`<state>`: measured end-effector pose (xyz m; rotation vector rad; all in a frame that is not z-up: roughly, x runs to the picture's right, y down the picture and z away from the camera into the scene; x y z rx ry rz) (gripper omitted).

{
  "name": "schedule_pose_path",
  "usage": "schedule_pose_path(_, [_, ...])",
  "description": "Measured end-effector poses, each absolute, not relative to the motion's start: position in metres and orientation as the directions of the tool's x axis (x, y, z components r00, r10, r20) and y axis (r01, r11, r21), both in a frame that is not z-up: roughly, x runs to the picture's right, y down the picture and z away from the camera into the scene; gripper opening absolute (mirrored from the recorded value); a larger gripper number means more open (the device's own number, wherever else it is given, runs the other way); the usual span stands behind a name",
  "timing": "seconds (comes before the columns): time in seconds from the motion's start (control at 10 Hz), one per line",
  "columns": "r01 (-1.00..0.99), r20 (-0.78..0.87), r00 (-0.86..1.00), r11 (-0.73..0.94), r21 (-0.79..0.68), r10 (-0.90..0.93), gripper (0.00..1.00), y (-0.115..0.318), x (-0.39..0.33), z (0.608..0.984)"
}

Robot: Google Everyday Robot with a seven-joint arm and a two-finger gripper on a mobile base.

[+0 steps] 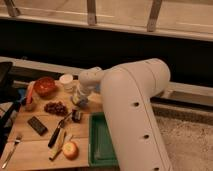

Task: Wipe table surface with sponge

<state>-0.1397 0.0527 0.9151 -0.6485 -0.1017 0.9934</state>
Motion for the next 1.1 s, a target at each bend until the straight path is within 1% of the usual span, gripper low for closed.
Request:
schedule_pose_path(0.2, [-0.765, -0.22, 0.543, 0.368, -0.529, 0.811, 0.0, 0.04, -0.123, 0.928])
schedule_pose_path(0.4, [-0.77, -0.217, 0.532, 0.361, -0.527, 0.818, 0.0, 0.023, -0.11, 0.95])
schedule_pose_path(0.7, [-0.739, -0.193, 0.547, 0.362, -0.568, 0.815, 0.0, 0.017, -0.136, 0.971])
schedule_pose_path(0.9, [-0.706, -0.171, 0.569, 0.372, -0.603, 0.804, 0.0, 0.023, -0.157, 0.969])
schedule_pose_path(1.1, [-0.676, -0.151, 0.586, 0.378, -0.633, 0.796, 0.0, 0.036, -0.174, 0.957])
